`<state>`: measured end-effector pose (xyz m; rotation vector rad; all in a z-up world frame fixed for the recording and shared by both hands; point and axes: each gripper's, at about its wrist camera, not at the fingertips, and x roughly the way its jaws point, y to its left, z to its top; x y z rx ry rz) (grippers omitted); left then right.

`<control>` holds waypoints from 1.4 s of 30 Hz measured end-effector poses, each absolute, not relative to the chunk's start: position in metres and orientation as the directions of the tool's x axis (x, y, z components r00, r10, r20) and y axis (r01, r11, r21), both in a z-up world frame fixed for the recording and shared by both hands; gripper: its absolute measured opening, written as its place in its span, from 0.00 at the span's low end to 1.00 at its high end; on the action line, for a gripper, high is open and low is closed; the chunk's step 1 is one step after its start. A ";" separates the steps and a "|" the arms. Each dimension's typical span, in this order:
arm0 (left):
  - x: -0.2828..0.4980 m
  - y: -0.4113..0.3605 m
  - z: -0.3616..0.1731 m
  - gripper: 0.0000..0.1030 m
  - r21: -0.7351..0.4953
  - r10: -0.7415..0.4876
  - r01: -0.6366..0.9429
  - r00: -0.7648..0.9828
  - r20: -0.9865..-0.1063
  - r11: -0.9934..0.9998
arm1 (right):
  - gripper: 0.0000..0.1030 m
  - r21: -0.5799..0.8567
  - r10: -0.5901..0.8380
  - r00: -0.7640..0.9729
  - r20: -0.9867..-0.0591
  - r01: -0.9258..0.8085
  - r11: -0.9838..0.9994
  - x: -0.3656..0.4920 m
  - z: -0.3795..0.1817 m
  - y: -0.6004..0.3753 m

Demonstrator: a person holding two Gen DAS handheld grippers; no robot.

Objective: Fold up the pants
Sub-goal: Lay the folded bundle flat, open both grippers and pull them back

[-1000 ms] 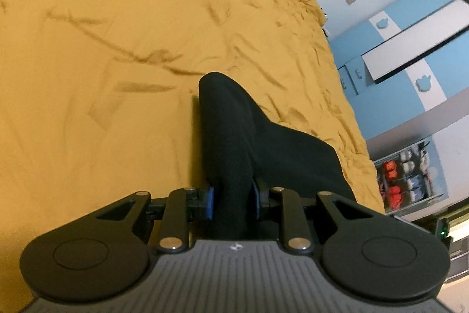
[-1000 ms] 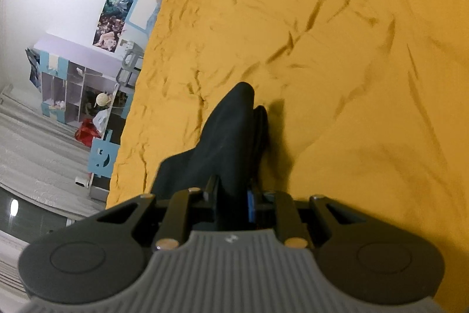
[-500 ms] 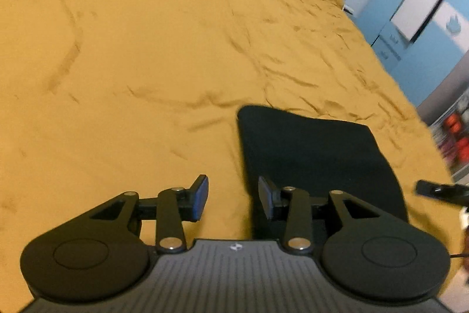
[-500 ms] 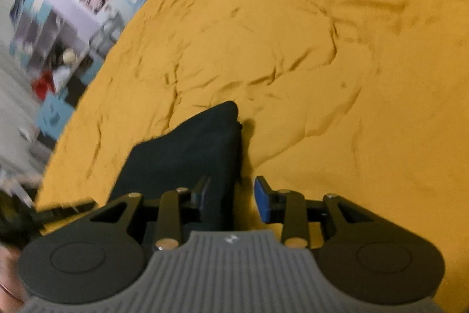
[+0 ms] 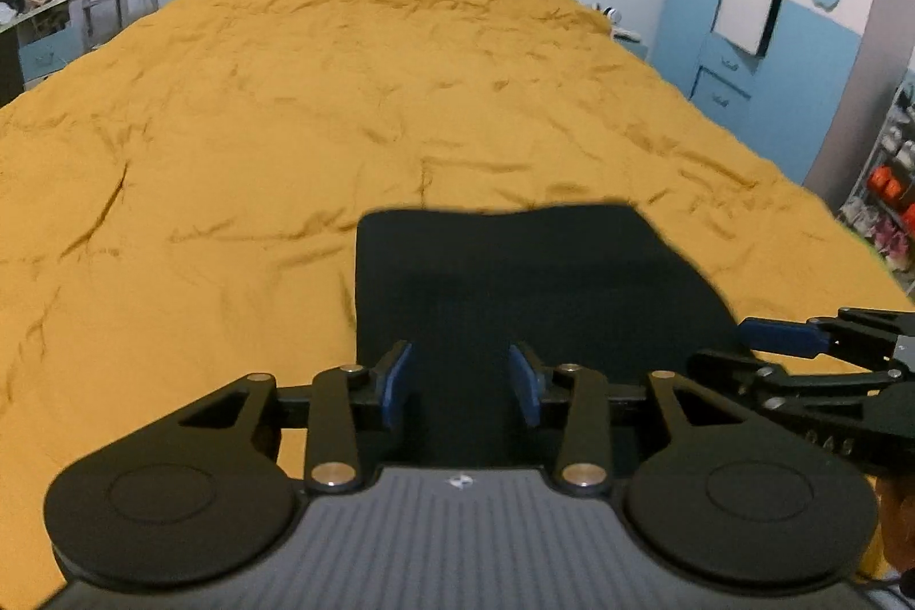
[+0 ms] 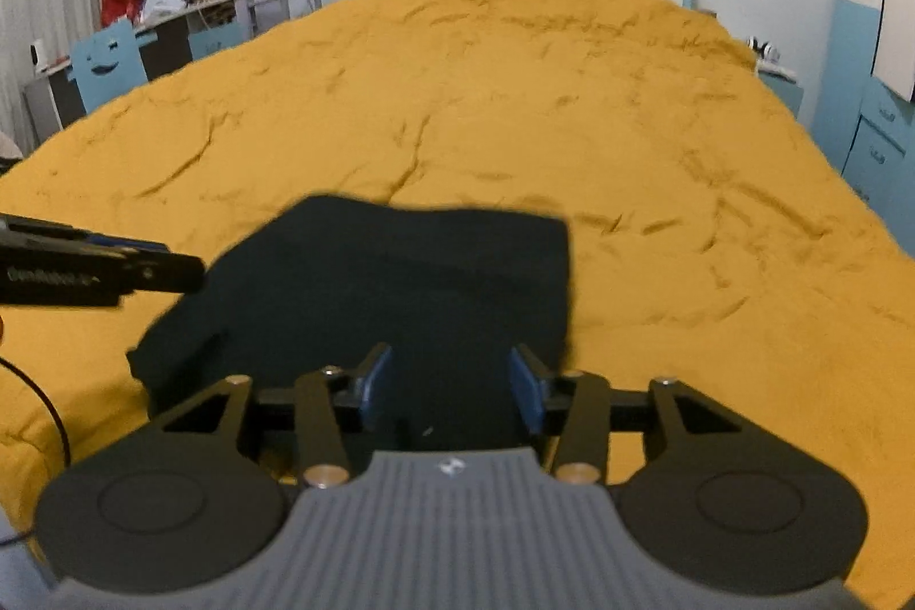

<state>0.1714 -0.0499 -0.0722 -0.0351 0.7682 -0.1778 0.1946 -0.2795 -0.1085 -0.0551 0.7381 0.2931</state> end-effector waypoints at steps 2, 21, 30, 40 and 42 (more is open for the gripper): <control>0.169 -0.052 -0.085 0.51 -0.091 -0.154 0.127 0.689 -0.708 0.988 | 0.47 0.021 0.221 0.700 -0.679 -0.282 0.959 0.191 -0.121 -0.273; 0.137 -0.050 -0.033 0.65 -0.036 -0.055 0.042 0.745 -0.665 0.998 | 0.79 -0.024 0.220 0.771 -0.598 -0.292 0.956 0.173 -0.057 -0.277; 0.089 -0.066 0.006 0.93 0.036 0.012 0.008 0.861 -0.508 0.999 | 0.79 0.055 0.215 0.815 -0.538 -0.221 0.974 0.118 -0.022 -0.284; 0.077 -0.064 -0.024 0.95 0.006 0.009 -0.006 0.794 -0.608 1.000 | 0.79 0.076 0.211 0.775 -0.596 -0.207 0.975 0.072 -0.050 -0.278; 0.076 -0.064 -0.025 0.95 -0.003 0.004 -0.007 0.787 -0.617 1.000 | 0.79 0.069 0.209 0.775 -0.596 -0.210 0.975 0.070 -0.050 -0.278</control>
